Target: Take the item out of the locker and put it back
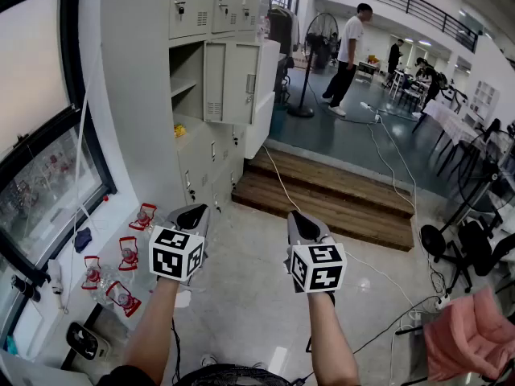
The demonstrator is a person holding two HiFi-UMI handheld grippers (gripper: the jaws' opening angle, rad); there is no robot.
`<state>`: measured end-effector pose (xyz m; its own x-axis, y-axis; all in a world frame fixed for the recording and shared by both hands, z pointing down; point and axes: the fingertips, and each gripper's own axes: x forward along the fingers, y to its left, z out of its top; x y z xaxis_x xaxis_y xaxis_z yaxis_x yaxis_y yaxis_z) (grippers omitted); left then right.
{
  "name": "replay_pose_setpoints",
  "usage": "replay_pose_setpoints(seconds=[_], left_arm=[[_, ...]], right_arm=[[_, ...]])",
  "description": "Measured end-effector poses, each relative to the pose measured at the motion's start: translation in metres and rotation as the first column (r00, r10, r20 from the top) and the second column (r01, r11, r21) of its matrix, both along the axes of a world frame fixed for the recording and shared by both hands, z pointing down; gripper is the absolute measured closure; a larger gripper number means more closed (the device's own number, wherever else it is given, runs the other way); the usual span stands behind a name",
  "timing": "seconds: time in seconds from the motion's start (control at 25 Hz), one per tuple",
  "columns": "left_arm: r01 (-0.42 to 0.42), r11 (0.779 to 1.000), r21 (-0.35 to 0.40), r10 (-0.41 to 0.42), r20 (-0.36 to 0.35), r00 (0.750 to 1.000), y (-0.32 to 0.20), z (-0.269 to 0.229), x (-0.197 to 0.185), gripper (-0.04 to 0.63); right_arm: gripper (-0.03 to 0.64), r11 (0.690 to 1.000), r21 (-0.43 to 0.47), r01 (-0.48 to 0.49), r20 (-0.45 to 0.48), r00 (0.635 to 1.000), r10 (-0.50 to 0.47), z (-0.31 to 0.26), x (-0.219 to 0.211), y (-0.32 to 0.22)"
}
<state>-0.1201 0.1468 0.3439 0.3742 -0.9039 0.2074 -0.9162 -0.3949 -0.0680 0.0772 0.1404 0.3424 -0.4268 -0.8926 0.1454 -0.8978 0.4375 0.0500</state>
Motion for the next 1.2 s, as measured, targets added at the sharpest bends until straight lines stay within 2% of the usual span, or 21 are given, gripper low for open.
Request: replay_pose_setpoints(seconds=[0.68,0.96,1.2], left_arm=[[-0.031,1.000,0.003,0.031,0.009,0.999,-0.009,-0.001,0.049,0.595],[-0.041,0.999,-0.002,0.041,0.012,0.999,-0.009,0.001,0.070,0.595],[-0.050,0.999,-0.001,0.050,0.015,0.999,-0.007,0.000,0.078,0.595]], right_arm=[[0.586,1.000,0.003,-0.017,0.022,1.000,0.017,0.002,0.042,-0.003],[0.521,1.000,0.000,-0.017,0.031,0.999,0.017,0.006,0.059,0.000],[0.420,1.000,-0.002,-0.016,0.040,0.999,0.016,0.005,0.064,0.004]])
